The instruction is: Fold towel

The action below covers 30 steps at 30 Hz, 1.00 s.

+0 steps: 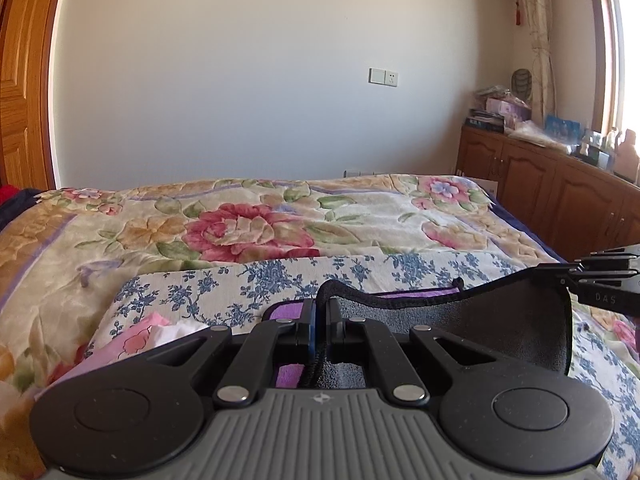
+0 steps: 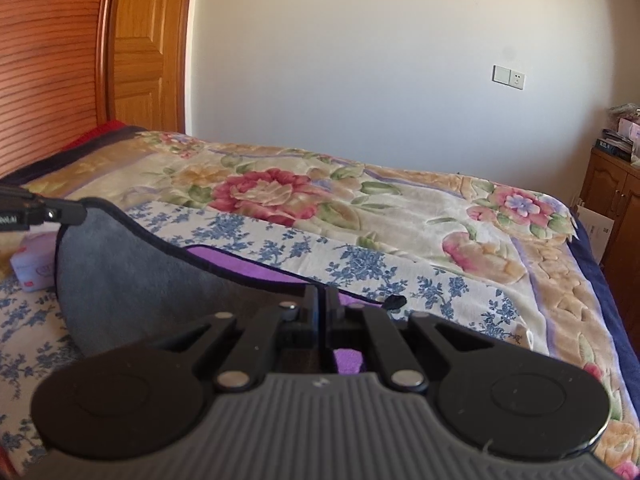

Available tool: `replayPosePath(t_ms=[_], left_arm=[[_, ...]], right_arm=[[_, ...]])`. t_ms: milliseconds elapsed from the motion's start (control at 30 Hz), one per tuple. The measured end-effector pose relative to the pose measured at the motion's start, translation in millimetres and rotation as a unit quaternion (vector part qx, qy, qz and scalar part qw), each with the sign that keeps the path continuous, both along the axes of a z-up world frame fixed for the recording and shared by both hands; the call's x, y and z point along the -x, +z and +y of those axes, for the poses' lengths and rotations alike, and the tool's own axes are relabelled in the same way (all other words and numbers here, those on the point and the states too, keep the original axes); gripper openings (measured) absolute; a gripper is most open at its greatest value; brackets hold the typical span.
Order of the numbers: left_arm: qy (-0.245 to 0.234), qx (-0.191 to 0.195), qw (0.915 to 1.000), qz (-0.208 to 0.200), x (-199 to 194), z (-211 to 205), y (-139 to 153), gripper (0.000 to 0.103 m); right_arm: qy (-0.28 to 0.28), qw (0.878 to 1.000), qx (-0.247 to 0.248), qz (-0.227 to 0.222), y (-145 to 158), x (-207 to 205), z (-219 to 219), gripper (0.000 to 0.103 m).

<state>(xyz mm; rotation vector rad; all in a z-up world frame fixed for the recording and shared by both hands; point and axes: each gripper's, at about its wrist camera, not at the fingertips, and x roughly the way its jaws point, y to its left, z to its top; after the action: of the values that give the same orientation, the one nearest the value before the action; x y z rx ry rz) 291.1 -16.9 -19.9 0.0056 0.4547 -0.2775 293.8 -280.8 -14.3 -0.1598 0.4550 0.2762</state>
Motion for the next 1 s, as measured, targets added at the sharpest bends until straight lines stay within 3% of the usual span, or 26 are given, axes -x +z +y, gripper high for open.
replayPosePath(t_ms=[233,1000], left_arm=[[-0.005,0.005,0.9999,-0.010,-9.4,-5.3,7.0,0.005],[-0.013,-0.031,0.9993,-0.014,-52.9,-20.9,14.7,0.005]], right_arm=[[-0.009,1.000,-0.008,-0.005,1.4,-12.7,-4.6,0.004],[-0.014,1.000,-0.003,-0.027,0.0,-51.1,-5.8,0.004]])
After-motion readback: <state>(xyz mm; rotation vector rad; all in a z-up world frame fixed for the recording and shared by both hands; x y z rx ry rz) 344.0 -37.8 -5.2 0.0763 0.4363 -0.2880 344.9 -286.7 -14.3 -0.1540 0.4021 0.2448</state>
